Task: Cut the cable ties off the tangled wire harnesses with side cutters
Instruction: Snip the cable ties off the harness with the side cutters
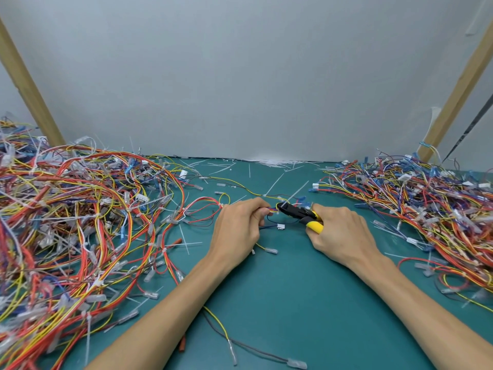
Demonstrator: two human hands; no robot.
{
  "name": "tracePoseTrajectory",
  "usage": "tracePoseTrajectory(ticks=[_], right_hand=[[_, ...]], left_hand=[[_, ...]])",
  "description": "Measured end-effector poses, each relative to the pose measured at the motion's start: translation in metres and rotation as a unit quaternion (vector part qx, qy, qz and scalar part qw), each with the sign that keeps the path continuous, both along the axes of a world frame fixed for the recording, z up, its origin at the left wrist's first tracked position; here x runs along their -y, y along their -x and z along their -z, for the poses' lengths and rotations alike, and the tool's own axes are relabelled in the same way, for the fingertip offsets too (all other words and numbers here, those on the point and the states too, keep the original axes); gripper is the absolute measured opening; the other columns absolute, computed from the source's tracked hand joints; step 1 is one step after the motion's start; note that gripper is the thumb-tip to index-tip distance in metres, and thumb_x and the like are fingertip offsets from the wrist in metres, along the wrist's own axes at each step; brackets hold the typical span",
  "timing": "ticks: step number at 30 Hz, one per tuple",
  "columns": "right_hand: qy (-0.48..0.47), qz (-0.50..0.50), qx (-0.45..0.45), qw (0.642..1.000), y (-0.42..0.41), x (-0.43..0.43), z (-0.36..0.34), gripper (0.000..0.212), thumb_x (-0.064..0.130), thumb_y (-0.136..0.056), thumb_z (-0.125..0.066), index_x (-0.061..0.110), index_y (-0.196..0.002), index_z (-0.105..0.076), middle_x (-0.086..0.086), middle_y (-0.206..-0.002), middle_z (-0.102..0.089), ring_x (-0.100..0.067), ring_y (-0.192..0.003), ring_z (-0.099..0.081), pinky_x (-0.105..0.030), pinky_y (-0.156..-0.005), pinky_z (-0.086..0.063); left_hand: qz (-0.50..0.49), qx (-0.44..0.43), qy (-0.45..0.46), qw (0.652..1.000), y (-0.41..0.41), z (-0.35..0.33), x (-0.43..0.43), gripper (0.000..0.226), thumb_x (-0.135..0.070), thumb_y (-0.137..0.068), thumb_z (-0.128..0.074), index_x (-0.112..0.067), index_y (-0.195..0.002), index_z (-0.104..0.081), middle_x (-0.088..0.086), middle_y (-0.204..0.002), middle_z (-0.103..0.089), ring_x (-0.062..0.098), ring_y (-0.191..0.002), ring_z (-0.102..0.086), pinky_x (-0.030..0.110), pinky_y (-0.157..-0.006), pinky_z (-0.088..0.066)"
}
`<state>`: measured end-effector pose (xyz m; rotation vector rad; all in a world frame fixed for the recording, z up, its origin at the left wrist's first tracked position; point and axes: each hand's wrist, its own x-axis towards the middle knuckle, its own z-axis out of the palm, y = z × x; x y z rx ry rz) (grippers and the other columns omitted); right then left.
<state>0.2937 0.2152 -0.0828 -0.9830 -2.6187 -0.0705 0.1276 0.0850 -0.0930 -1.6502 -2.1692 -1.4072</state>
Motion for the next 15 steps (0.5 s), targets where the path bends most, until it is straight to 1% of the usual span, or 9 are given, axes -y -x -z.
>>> tracePoseTrajectory(ticks=[5, 10, 15], right_hand=[[-0.004, -0.005, -0.004, 1.000, 0.0007, -0.0026, 0.0008, 0.015, 0.038, -0.082, -0.057, 0.027, -0.081, -0.048, 0.007, -0.059, -0.043, -0.028, -0.064, -0.044, -0.033, -0.055, -0.033], [-0.005, -0.004, 0.002, 1.000, 0.0003, -0.0029, 0.0015, 0.017, 0.039, -0.082, -0.057, 0.029, -0.079, -0.043, 0.010, -0.056, -0.037, -0.026, -0.064, -0.042, -0.033, -0.055, -0.031], [-0.001, 0.000, 0.004, 1.000, 0.0007, -0.0027, 0.0017, 0.014, 0.039, -0.082, -0.057, 0.029, -0.081, -0.047, 0.010, -0.057, -0.035, -0.027, -0.065, -0.041, -0.034, -0.056, -0.032]], left_hand=[[-0.003, -0.005, 0.002, 1.000, 0.0014, 0.0006, -0.0011, 0.016, -0.016, -0.096, -0.056, -0.020, -0.085, -0.068, -0.015, -0.059, -0.054, 0.007, -0.062, -0.050, 0.023, -0.060, -0.035], [0.000, 0.002, 0.005, 1.000, 0.0014, 0.0013, -0.0014, 0.016, -0.016, -0.096, -0.056, -0.020, -0.086, -0.068, -0.015, -0.059, -0.055, 0.007, -0.061, -0.051, 0.023, -0.059, -0.035], [-0.001, 0.008, 0.005, 1.000, 0.0016, 0.0026, -0.0016, 0.016, -0.017, -0.096, -0.056, -0.021, -0.085, -0.068, -0.012, -0.061, -0.058, 0.007, -0.061, -0.049, 0.025, -0.059, -0.035]])
